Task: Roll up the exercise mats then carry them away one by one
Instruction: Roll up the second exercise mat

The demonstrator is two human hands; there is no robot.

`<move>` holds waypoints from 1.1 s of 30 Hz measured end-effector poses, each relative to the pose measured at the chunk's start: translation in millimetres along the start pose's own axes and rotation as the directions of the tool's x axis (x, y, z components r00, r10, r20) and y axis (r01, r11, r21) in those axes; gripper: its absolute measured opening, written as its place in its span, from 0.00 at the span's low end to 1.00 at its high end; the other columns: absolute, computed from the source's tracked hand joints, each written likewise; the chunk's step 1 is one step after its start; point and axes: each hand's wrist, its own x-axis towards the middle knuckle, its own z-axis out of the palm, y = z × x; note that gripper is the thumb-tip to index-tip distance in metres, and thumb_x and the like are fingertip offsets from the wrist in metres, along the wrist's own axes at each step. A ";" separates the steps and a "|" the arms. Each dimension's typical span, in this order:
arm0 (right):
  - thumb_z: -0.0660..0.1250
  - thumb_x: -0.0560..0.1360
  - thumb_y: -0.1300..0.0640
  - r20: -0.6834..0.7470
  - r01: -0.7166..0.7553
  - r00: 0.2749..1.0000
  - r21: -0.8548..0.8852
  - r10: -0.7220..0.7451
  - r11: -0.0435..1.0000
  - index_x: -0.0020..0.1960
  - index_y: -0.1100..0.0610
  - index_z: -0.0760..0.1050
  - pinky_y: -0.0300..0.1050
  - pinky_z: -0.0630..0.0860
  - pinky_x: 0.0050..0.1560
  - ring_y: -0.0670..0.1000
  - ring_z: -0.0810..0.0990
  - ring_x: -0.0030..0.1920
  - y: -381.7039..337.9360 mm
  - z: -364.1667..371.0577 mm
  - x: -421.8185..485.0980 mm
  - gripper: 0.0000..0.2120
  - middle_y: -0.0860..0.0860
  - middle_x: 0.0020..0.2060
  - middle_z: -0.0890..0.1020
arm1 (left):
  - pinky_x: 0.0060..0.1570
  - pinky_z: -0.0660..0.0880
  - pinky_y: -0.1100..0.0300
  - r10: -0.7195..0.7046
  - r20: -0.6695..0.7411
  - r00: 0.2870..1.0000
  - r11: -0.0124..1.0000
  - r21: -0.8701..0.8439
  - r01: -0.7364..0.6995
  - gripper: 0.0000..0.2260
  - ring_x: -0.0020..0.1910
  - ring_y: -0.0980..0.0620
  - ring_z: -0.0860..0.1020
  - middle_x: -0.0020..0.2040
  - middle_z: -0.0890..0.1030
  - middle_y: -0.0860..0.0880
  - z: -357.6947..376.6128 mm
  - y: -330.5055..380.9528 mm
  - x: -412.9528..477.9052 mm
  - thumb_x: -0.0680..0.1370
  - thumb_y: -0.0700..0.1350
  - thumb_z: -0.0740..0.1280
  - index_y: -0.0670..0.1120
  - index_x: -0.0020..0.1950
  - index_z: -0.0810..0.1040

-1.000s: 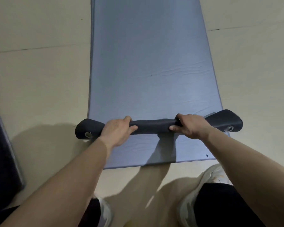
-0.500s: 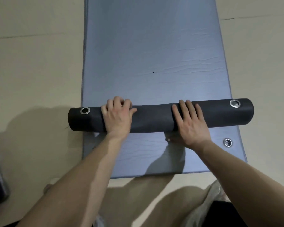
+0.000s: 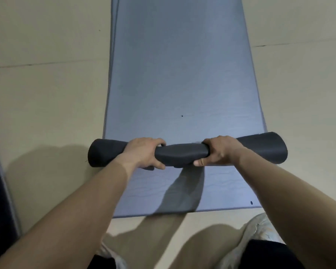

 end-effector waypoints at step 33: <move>0.78 0.63 0.43 -0.166 -0.015 0.986 -0.212 -0.021 0.977 0.75 0.39 0.62 0.57 0.76 0.62 0.57 0.79 0.60 14.4 5.6 -16.8 0.45 0.48 0.63 0.77 | 0.72 0.64 0.50 -0.021 -0.104 0.994 0.985 0.170 0.038 0.48 0.69 0.46 0.71 0.72 0.72 0.48 -2.6 17.4 -18.4 0.64 0.64 0.76 0.51 0.79 0.60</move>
